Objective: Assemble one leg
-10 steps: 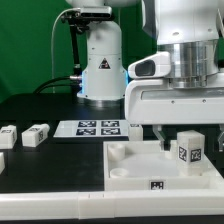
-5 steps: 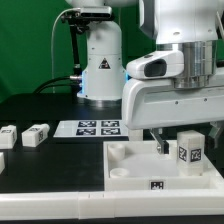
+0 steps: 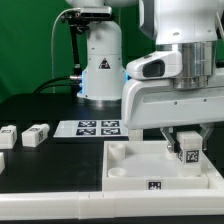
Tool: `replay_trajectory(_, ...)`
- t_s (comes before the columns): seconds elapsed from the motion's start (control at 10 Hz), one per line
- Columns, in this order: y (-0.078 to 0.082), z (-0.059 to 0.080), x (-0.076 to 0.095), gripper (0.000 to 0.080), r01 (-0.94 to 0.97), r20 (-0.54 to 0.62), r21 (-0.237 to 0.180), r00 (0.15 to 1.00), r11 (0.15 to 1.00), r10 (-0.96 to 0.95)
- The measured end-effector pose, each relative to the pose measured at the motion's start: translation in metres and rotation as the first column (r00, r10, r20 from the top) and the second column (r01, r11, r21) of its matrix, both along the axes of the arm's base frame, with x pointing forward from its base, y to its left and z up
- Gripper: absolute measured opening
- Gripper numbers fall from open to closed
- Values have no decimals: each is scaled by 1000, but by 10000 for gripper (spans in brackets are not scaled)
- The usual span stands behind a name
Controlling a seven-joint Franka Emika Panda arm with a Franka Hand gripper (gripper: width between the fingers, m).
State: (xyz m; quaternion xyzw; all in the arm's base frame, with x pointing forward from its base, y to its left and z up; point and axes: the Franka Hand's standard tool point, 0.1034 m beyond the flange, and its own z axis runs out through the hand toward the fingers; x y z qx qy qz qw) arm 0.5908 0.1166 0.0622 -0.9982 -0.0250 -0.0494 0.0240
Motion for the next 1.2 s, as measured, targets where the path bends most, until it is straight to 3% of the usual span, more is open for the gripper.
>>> replay_trajectory(0.2, -2, 1, 1, 290, 334, 3, 49, 942, 941, -335)
replay_trajectory(0.5, -23, -1, -2, 291, 653, -18, 44, 757, 756, -653)
replay_trajectory(0.9, -43, -1, -6, 300, 836, -13, 33, 549, 548, -836)
replay_trajectory(1.1, -43, -1, -6, 304, 824, -11, 31, 566, 565, -824)
replay_trajectory(1.2, -43, -1, -6, 419, 824, -11, 31, 566, 566, -824)
